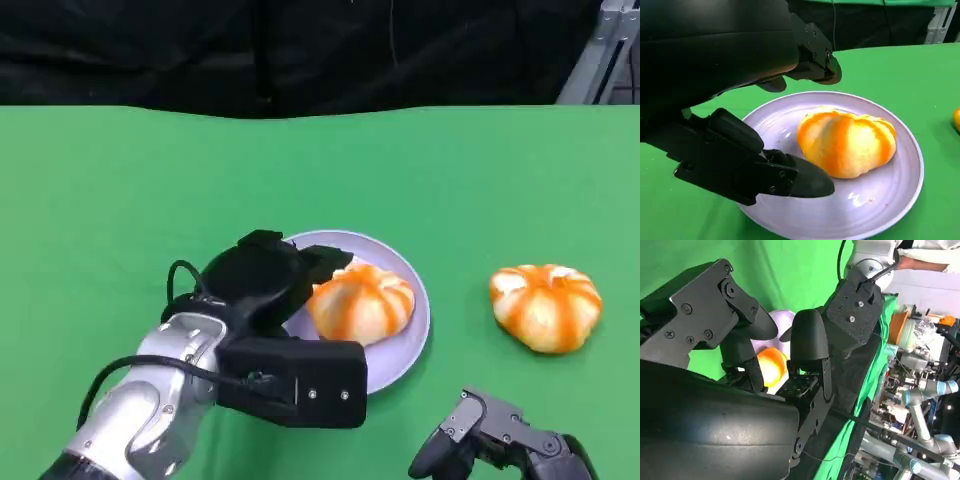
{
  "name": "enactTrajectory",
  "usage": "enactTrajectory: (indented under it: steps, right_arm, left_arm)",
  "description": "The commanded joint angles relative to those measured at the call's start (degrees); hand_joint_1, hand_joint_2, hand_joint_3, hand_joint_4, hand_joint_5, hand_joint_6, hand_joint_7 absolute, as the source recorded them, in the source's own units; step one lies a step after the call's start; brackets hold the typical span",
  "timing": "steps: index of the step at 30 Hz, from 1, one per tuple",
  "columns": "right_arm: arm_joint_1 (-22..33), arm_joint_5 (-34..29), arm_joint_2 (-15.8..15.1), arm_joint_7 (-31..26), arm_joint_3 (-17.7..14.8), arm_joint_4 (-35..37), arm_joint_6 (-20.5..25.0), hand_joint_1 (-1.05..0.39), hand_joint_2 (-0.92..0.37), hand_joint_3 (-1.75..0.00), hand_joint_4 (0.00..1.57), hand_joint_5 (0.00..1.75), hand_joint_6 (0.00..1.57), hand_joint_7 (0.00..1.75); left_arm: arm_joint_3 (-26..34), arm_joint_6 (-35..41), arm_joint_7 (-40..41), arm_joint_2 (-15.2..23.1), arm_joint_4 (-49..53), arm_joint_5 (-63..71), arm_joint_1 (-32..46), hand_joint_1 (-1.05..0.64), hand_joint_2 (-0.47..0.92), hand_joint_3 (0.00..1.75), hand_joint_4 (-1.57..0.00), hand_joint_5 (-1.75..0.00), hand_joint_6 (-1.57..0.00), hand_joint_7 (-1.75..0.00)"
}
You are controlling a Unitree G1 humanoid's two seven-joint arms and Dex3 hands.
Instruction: Grasp the bread from the table and place it into the plate.
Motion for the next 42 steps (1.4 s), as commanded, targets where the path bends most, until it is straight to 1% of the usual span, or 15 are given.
enactTrajectory:
  steps: [1, 4, 5, 8, 11, 13, 15, 17, 18, 20, 22, 24, 30, 38, 42]
  right_arm:
    - [-0.2, 0.5, -0.5, -0.3, -0.4, 0.8, -1.4, 0.01, -0.43, -1.26, 0.65, 1.67, 0.68, 1.34]
    - [-0.2, 0.3, -0.3, -0.5, -0.5, 0.9, -1.4, 0.01, -0.43, -1.26, 0.65, 1.67, 0.68, 1.34]
    - [-0.2, 0.2, -0.2, -0.6, -0.5, 1.0, -1.3, 0.0, -0.43, -1.25, 0.65, 1.67, 0.68, 1.34]
    - [-0.2, 0.1, -0.2, -0.8, -0.4, 1.0, -1.3, 0.0, -0.42, -1.26, 0.66, 1.67, 0.69, 1.34]
    - [-0.2, 0.4, -0.3, -0.7, -0.5, 1.1, -1.4, 0.0, -0.43, -1.26, 0.66, 1.66, 0.69, 1.33]
    - [-0.3, 0.4, -0.4, -0.7, -0.6, 1.2, -1.6, -0.01, -0.43, -1.26, 0.66, 1.67, 0.69, 1.33]
    - [-0.3, 0.6, -0.6, -0.6, -0.7, 1.4, -1.8, -0.02, -0.43, -1.25, 0.66, 1.67, 0.69, 1.33]
    - [-0.3, 1.1, -0.5, -0.4, -0.7, 1.5, -1.7, -0.03, -0.43, -1.25, 0.66, 1.67, 0.69, 1.33]
    - [-0.4, 1.3, -0.5, -0.3, -0.7, 1.5, -1.7, -0.03, -0.43, -1.26, 0.65, 1.67, 0.69, 1.33]
    - [-0.3, 1.2, -0.6, -0.3, -0.8, 1.4, -1.5, -0.03, -0.42, -1.26, 0.65, 1.67, 0.69, 1.33]
    - [-0.4, 1.0, -0.7, -0.4, -0.8, 1.3, -1.6, -0.03, -0.42, -1.25, 0.65, 1.66, 0.69, 1.33]
    - [-0.3, 1.1, -0.8, -0.4, -0.9, 1.2, -1.6, -0.04, -0.42, -1.24, 0.66, 1.65, 0.69, 1.32]
    - [0.4, 1.4, -1.3, 0.0, -1.4, 0.5, -1.2, -0.06, -0.44, -1.21, 0.65, 1.64, 0.7, 1.29]
    - [0.4, 2.8, -1.9, 0.9, -2.5, 0.6, -1.7, -0.05, -0.46, -1.16, 0.67, 1.61, 0.7, 1.27]
    - [0.7, 3.3, -2.0, 1.2, -2.8, 0.2, -1.4, -0.06, -0.46, -1.16, 0.68, 1.61, 0.72, 1.27]
  left_arm:
    - [1.6, -2.0, 0.5, 2.7, -3.9, -1.1, 2.0, -0.73, 0.92, 0.35, -0.05, -0.7, -0.33, -0.1]
    - [4.2, -5.0, 3.6, 4.0, -6.2, -2.8, 4.1, -0.69, 0.92, 0.33, -0.1, -0.75, -0.38, -0.12]
    - [5.6, -6.6, 5.2, 4.6, -7.0, -3.6, 5.1, -0.58, 0.92, 0.28, -0.24, -0.82, -0.47, -0.16]
    - [7.2, -8.9, 7.0, 5.1, -7.7, -4.5, 6.3, -0.51, 0.92, 0.25, -0.33, -0.87, -0.53, -0.18]
    - [14.0, -11.5, 6.7, 4.5, -11.6, -14.7, 10.9, -0.36, 0.92, 0.21, -0.52, -0.96, -0.68, -0.26]
    - [17.5, -12.1, 4.8, 3.7, -14.9, -22.2, 14.5, -0.33, 0.92, 0.2, -0.56, -0.98, -0.71, -0.28]
    - [21.5, -12.6, 2.4, 2.5, -19.2, -31.9, 19.3, -0.25, 0.92, 0.24, -0.66, -1.11, -0.84, -0.4]
    - [23.4, -12.4, 1.4, 1.6, -21.9, -37.0, 21.9, -0.22, 0.86, 0.35, -0.67, -1.19, -0.79, -0.62]
    - [24.0, -12.0, 1.1, 1.3, -22.8, -38.3, 22.7, -0.2, 0.76, 0.54, -0.69, -1.21, -0.76, -0.76]
    - [25.1, -11.6, 0.4, 0.8, -24.6, -40.9, 24.6, -0.19, 0.65, 0.74, -0.69, -1.22, -0.73, -0.85]
    - [26.8, -13.5, 0.5, 0.7, -26.1, -42.7, 28.0, -0.08, 0.47, 1.17, -0.72, -1.39, -0.72, -1.13]
    - [28.0, -15.7, 0.9, 0.5, -26.8, -43.3, 30.7, -0.03, 0.41, 1.35, -0.79, -1.52, -0.74, -1.32]
    - [30.5, -19.4, 0.4, -0.2, -28.3, -45.8, 38.9, 0.04, 0.34, 1.52, -0.84, -1.65, -0.79, -1.47]
    - [30.8, -22.2, -1.2, -2.5, -24.8, -50.9, 41.8, 0.02, 0.33, 1.53, -0.85, -1.74, -0.8, -1.55]
    - [30.5, -22.9, -3.0, -3.4, -22.5, -53.4, 41.5, -0.04, 0.35, 1.48, -0.86, -1.75, -0.79, -1.58]
